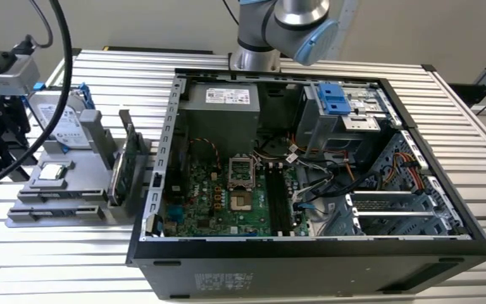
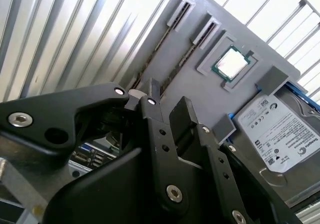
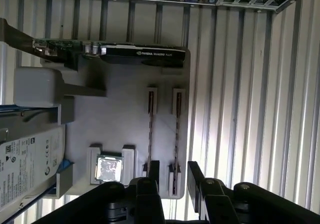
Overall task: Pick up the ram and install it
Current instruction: 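Pick up the ram and move it above insertion slot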
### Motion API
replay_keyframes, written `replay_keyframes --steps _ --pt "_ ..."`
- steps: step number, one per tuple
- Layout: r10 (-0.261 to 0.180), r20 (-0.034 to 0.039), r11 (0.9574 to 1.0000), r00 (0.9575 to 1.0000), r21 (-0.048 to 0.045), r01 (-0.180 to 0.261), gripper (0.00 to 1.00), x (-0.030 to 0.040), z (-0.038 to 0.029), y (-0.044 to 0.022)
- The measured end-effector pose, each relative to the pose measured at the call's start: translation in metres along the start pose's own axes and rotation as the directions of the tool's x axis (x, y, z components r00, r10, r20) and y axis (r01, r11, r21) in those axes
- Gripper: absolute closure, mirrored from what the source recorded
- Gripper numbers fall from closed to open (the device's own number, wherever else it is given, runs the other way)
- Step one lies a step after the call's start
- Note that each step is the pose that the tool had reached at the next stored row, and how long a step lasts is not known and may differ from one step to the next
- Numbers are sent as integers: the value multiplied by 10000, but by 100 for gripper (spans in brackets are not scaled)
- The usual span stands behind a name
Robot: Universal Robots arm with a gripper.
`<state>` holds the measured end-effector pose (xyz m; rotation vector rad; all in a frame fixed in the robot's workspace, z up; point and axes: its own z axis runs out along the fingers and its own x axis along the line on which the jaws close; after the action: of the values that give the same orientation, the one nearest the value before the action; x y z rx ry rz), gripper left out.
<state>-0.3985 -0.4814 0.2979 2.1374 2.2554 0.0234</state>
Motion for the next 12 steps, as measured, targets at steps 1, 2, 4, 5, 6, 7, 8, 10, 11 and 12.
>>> replay_keyframes --steps 1,2,4,5,6,7,8,10,11,12 --pt "0 0 10000 10000 0 0 0 -1 11 0" --pt "0 0 10000 10000 1 0 0 -2 23 -1" --pt "0 1 10000 10000 1 0 0 -3 42 -2" --pt "0 0 10000 10000 0 0 0 -4 53 -2" --pt "0 0 10000 10000 0 0 0 -4 64 -2" --pt "0 0 10000 10000 0 0 0 -4 73 -3" --pt "0 1 10000 10000 1 0 0 -5 91 -3" --pt "0 1 10000 10000 1 0 0 -4 110 -4" --pt "0 0 10000 10000 0 0 0 -5 118 -4" --pt "0 0 10000 10000 0 0 0 -4 128 -4"
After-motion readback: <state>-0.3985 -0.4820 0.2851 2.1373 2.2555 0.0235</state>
